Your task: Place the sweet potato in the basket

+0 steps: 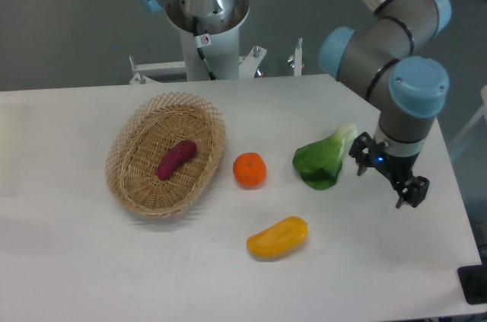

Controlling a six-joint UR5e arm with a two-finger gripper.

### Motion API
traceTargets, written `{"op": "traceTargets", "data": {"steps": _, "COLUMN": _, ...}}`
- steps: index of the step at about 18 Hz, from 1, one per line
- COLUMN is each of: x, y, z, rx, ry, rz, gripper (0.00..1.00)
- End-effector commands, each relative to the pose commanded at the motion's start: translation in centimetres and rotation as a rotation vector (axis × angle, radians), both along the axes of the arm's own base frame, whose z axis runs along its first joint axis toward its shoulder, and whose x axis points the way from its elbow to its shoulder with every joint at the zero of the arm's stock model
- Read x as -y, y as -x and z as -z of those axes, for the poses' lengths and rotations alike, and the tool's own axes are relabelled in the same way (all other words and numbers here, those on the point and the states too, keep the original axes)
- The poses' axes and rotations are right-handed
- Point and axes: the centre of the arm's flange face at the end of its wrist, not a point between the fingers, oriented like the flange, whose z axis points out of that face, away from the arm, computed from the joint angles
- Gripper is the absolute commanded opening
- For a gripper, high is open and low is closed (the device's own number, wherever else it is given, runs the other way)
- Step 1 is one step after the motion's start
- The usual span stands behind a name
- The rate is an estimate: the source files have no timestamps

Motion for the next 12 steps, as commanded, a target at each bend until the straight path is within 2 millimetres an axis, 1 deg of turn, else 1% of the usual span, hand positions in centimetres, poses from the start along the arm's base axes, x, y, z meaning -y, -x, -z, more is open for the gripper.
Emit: {"op": "traceTargets", "data": {"steps": 12, "x": 0.16, "y": -0.26, "z": 0.55, "rx": 0.004, "ry": 0.005, "rz": -0.002, "gripper": 1.00}}
